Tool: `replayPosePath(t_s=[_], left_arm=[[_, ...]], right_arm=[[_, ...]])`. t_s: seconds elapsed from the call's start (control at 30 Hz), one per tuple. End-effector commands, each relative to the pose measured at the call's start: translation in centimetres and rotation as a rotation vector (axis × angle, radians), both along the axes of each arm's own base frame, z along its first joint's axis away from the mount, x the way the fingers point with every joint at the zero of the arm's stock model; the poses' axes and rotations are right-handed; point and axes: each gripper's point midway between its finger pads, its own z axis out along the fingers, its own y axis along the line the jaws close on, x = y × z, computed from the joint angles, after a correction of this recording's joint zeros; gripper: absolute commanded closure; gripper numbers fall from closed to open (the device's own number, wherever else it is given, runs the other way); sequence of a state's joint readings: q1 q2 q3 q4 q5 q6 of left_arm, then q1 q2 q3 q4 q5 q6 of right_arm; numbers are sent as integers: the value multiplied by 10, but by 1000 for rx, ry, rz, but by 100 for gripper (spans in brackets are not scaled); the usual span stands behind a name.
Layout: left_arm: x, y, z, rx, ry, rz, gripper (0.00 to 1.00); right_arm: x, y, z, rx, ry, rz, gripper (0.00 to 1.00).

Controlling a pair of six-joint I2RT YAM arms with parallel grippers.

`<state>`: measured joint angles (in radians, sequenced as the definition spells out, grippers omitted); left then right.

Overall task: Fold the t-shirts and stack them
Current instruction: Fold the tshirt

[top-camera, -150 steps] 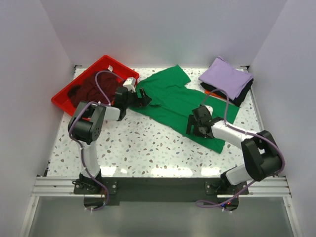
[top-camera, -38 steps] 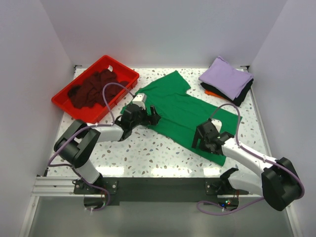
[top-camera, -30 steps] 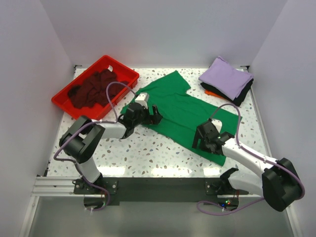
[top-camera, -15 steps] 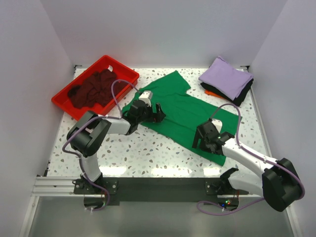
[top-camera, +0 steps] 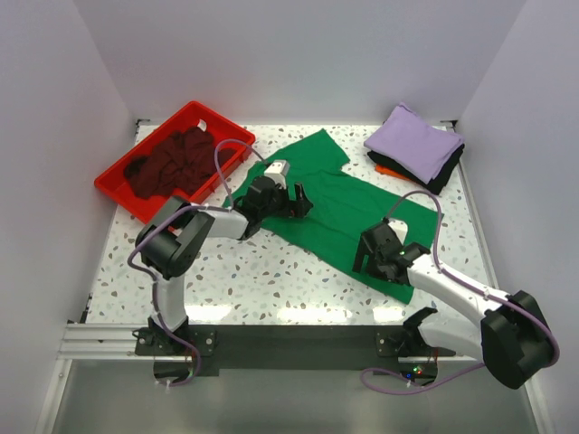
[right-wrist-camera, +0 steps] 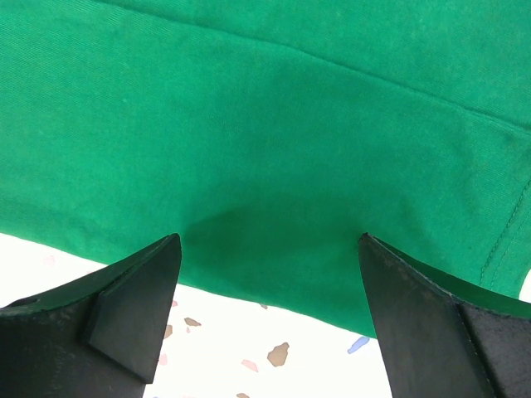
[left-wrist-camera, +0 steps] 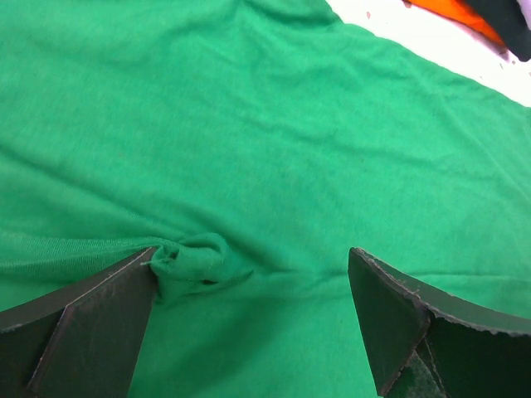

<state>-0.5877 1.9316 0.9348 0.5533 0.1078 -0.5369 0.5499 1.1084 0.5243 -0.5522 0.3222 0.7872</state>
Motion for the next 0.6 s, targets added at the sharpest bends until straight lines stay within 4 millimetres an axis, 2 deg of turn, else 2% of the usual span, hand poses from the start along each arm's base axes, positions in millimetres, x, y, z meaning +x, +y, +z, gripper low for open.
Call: replayPosePath(t_s=[0.0,0.27,0.57], left_arm=[[14,-21,23,-34,-93,-48,0],[23,-43,22,-10,-136,-106,0],[29,-76,43,-13,-222,-185,0]], right_arm=[[1,0,0,5,-23,-15,9],[1,2,-3,14,-15,-12,9],[2,3,-2,18,-19,-11,9]])
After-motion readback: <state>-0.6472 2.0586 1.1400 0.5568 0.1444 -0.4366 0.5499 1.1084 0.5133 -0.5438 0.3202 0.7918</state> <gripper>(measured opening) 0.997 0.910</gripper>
